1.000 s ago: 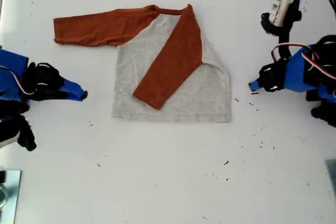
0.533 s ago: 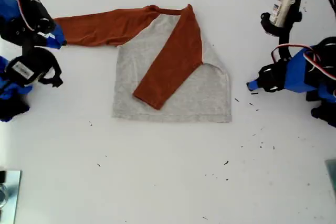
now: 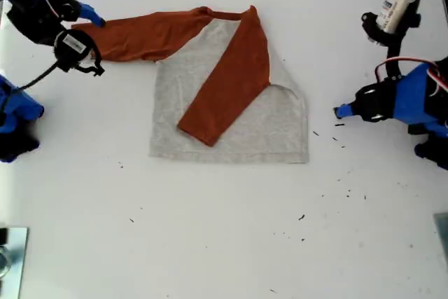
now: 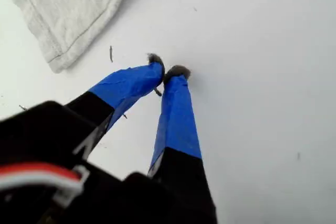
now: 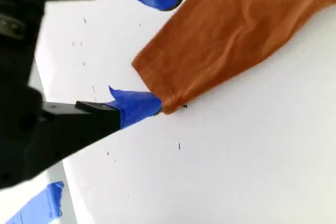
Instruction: Fold t shirt
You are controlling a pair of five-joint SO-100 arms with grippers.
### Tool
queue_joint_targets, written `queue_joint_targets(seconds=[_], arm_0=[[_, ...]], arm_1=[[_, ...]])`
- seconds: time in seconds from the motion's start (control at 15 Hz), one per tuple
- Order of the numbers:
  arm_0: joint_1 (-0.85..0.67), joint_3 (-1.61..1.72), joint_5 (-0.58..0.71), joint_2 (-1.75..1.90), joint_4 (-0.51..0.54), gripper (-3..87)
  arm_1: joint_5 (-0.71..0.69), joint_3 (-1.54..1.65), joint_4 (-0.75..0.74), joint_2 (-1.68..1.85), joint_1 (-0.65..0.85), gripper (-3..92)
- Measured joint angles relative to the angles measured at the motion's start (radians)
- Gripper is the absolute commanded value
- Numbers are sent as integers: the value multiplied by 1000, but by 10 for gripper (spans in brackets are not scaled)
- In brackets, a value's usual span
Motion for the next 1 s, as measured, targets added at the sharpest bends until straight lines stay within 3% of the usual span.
queue_joint_targets(seconds=[0.27,0.4,0.47,0.6,0.73,1.0], arm_0=[[-64,236,-41,-67,-222,277],[-80,256,-40,-127,-296,157],[-92,256,-31,-149,-333,10],[-110,258,-3,-183,-411,-3],[-94,250,-2,-67,-410,-3],[132,15,-66,75,-187,-3]], arm_1=[[-8,0,0,3,0,36],[-8,0,0,3,-12,36],[-8,0,0,3,-15,36],[-3,0,5,8,-20,36],[14,0,26,23,-28,36],[37,0,31,32,-28,36]])
